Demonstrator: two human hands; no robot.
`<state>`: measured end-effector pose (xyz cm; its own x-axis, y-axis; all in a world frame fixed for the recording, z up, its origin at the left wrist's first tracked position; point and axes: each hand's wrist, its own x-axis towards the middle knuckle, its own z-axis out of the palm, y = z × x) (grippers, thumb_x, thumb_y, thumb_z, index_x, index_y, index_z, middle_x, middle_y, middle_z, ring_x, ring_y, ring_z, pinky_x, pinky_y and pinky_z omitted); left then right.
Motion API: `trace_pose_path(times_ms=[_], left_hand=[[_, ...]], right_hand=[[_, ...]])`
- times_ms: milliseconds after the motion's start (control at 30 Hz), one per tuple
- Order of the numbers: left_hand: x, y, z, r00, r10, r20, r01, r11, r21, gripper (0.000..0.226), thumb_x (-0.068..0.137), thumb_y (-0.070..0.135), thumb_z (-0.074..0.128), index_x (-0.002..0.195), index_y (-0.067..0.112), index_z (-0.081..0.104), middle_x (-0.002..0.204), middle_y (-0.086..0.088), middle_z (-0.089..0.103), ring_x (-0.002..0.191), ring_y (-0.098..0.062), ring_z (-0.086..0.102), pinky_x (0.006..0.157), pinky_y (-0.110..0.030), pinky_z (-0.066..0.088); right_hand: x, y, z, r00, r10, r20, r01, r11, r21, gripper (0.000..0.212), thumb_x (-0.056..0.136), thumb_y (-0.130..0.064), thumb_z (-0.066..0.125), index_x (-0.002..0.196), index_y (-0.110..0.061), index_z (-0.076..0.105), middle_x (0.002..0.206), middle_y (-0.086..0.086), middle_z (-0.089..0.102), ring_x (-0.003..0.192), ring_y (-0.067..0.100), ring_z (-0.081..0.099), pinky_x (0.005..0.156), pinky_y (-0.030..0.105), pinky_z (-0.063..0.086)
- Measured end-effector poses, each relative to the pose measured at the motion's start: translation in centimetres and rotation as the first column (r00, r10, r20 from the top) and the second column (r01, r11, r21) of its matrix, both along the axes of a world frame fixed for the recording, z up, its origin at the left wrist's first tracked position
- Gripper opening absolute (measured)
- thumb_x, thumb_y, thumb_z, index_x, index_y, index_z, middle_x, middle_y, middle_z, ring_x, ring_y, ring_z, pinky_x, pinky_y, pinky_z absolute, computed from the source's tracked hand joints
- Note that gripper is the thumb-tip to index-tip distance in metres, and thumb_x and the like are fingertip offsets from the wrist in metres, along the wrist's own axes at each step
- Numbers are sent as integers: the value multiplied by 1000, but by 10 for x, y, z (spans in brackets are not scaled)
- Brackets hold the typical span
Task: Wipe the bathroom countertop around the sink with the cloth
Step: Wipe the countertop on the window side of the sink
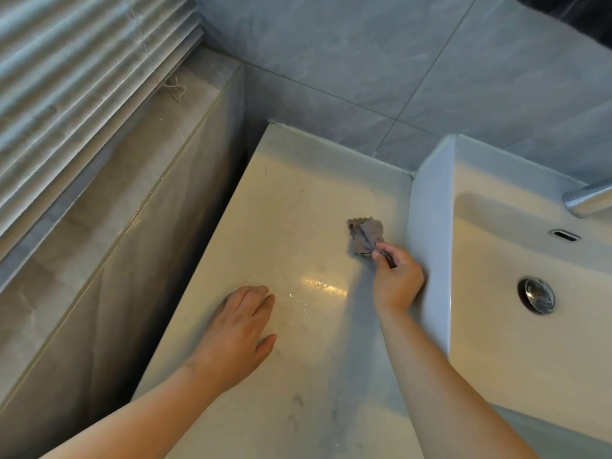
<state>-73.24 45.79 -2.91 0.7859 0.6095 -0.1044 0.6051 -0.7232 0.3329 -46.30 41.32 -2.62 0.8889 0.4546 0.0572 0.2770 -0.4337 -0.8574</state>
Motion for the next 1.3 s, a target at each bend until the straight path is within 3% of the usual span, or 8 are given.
trace_pose_path(times_ms=[600,767,867,1033,1133,1300], left_hand=[[-6,9,-6,998,-65,13,65,998,24,57,85,46,40,123,9,61,129,-5,54,119,-22,42,99,-39,46],[-6,9,-7,998,-63,17,63,998,25,58,84,45,41,122,7,61,129,-7,54,119,-22,41,102,-33,30],[-7,10,-7,997,-76,33,75,996,38,57,84,45,42,122,7,61,128,-6,55,119,-22,42,102,-34,37],[-8,12,-5,996,-87,32,86,996,34,58,85,46,40,123,8,61,128,-5,55,119,-21,42,97,-40,47],[-8,14,-6,994,-102,25,101,994,46,58,84,46,40,122,9,62,127,-5,55,118,-20,41,96,-39,48],[-10,16,-7,993,-116,21,114,992,56,58,84,47,39,123,10,61,128,-5,55,119,-20,40,96,-39,46]], right_hand=[[-70,-48,-9,997,80,15,-79,996,-37,21,81,-5,70,91,-23,72,88,-15,70,83,-2,65,75,11,48],[-75,-52,10,994,-21,-103,26,999,43,21,80,-2,70,88,-21,74,90,-14,72,87,-2,66,77,8,47],[-60,-45,24,990,-140,24,138,987,84,19,83,0,67,93,-15,74,94,-6,72,89,4,66,80,14,50],[-49,-44,8,966,-97,241,132,983,-131,20,87,-2,60,101,-10,72,97,3,72,92,20,65,82,25,46],[-54,-45,-5,964,-140,228,185,964,-191,22,89,-3,57,107,-8,68,101,10,71,97,28,63,84,29,45],[-57,-45,-7,961,-173,216,213,960,-182,27,92,-5,54,118,-3,63,112,12,68,106,28,62,89,23,40]])
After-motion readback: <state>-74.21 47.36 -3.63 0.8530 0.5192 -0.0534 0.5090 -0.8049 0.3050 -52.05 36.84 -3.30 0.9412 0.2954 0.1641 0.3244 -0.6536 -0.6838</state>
